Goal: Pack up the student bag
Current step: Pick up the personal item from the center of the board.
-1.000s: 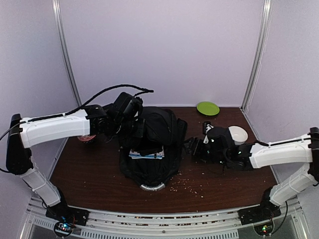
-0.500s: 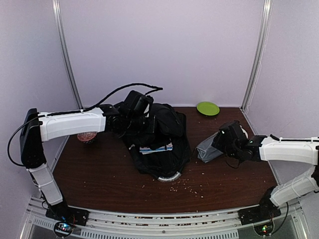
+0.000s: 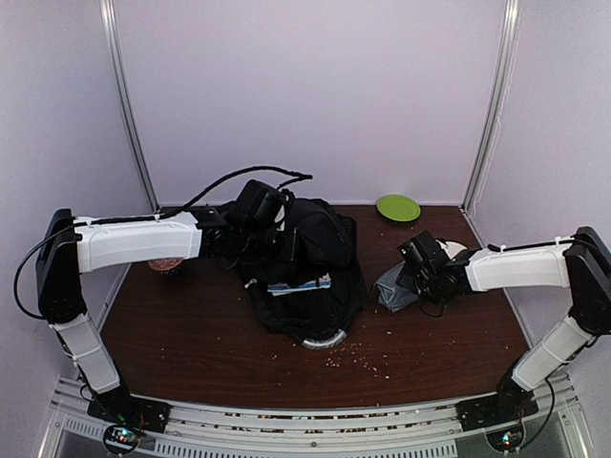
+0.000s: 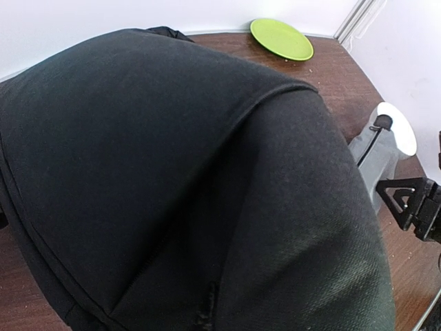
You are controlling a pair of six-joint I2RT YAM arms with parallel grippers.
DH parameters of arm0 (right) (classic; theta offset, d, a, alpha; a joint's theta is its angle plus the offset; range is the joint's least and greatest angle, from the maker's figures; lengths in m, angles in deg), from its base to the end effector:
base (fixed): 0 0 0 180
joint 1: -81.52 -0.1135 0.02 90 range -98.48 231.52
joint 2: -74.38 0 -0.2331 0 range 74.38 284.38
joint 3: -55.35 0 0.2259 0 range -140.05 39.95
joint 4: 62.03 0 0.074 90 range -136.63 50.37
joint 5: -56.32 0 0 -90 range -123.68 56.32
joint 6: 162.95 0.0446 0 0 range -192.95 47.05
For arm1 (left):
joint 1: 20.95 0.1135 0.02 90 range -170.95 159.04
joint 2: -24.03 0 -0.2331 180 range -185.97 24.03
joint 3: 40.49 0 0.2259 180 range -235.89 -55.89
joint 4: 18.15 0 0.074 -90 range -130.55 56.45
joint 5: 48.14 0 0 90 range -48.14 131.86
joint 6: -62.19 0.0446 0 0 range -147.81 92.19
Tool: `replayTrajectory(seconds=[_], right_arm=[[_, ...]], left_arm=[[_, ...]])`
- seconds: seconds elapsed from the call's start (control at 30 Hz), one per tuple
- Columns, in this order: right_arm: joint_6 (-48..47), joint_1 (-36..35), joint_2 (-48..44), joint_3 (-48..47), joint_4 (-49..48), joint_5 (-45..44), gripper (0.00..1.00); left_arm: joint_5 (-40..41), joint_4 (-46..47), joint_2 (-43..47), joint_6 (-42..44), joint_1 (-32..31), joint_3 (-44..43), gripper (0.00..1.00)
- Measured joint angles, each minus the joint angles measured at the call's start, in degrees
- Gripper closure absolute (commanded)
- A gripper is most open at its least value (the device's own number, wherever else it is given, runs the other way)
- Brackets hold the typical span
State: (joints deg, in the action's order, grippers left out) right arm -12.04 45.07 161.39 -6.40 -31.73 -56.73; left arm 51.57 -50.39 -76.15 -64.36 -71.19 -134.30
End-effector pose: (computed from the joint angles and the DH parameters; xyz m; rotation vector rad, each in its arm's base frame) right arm 0.2333 0.1506 0.1550 0.6682 2.3540 0.2397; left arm 0.2475 -0.2857 0.2443 0.1814 2.3025 -0.6204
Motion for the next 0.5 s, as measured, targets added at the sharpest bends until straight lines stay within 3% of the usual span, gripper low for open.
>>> replayTrajectory(seconds=[0.23,0.33,0.5], right_arm=[[1.9,0.3,3.1,-0.4,-0.9,1.1,0.36],[2.4,0.5,3.7,-0.4,-1.9,2.0,0.51],[2.5,0.8,4.5,-0.2,-4.2,4.8,0.84]], left_arm=[[-0.1,0.1,0.0,1.0,0.0,0.3,1.0],[-0.2,0.2,0.0,1.4,0.0,0.6,1.0],[-0.6,0.3,0.0,1.9,0.0,0.9,1.0]])
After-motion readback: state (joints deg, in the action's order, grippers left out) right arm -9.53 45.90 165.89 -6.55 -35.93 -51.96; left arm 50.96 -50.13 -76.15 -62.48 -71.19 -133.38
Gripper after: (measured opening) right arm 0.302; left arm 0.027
